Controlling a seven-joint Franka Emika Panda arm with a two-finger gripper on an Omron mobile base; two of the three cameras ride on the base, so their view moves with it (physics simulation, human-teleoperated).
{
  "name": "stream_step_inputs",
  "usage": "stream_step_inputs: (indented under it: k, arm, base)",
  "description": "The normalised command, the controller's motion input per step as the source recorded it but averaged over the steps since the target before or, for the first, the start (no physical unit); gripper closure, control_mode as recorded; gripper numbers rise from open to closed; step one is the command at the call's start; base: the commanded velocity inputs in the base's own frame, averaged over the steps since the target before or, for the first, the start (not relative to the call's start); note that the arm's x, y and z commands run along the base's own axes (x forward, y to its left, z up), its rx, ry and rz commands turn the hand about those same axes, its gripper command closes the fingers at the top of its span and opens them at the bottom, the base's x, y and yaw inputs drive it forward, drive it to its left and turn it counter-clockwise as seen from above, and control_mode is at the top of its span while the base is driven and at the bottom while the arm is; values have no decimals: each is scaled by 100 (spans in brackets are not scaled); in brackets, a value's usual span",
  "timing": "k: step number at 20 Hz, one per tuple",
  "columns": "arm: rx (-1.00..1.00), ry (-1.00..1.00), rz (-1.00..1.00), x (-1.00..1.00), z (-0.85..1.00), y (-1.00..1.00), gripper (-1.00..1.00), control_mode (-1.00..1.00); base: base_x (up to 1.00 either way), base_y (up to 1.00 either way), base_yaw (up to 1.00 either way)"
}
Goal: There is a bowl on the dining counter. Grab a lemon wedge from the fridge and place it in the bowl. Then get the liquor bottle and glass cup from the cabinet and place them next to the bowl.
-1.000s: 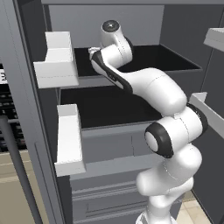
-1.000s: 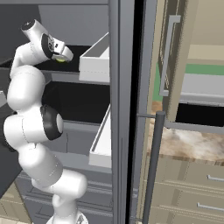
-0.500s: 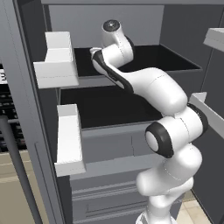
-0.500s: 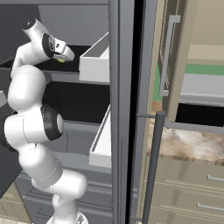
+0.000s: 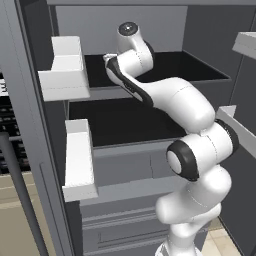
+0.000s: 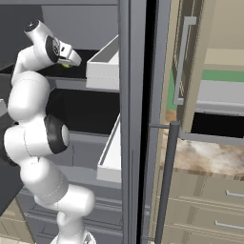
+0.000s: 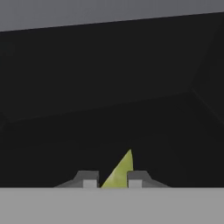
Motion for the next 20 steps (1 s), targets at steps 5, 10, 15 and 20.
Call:
stream_step_inputs:
  k: [5,10,15,20]
  arm:
    - [6,-15,0,-83,40,0,100,-100]
    - [4,-16,3,-100,33,-3,100,-100]
    - [1,-20,11,-100,3,-30,100,-100]
    - [0,-9,16,-100,0,-64,100,-100]
  base:
    - [0,0,0]
    - [0,0,0]
    - [0,0,0]
    - [0,0,0]
